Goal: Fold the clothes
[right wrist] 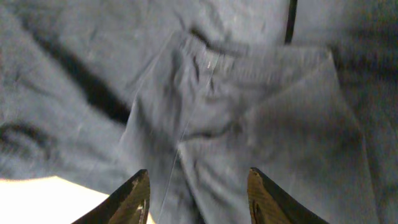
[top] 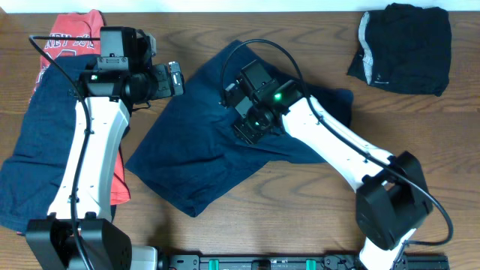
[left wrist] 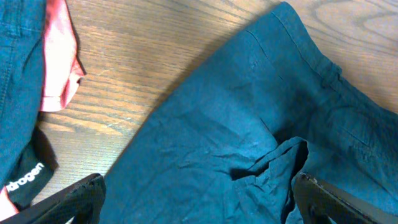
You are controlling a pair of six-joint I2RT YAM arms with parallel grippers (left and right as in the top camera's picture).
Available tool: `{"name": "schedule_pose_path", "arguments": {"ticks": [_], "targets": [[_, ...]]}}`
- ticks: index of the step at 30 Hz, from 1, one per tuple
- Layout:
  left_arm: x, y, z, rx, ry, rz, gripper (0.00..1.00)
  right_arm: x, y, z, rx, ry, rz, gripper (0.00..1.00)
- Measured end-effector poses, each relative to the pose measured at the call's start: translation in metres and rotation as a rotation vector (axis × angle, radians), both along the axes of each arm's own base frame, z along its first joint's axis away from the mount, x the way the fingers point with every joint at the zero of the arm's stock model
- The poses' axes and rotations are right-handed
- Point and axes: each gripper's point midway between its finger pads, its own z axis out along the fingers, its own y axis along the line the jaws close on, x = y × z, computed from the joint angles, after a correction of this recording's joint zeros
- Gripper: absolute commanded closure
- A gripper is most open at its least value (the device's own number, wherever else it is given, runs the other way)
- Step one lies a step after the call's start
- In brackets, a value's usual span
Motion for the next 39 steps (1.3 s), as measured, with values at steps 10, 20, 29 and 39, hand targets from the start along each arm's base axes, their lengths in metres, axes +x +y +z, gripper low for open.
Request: {"name": "schedule_pose_path", "arguments": {"ticks": [10, 20, 29, 39], "targets": [[0.001, 0.01, 0.0, 0.004, -0.001, 0.022, 0.02, 0.002, -0.006, -0.092, -0.153, 0.091, -0.018, 0.49], [0.001, 0.01, 0.0, 0.003, 0.0, 0.023, 0.02, -0.007, -0.021, -0.088, -0.219, 0.158, -0.1, 0.94], [0.001, 0.01, 0.0, 0.003, -0.002, 0.023, 0.02, 0.011, -0.03, -0.036, -0.234, 0.178, -0.173, 0.99], [0.002, 0.014, -0.001, 0.025, -0.002, 0.036, 0.02, -0.008, -0.052, -0.013, -0.291, 0.3, -0.22, 0.99]]}}
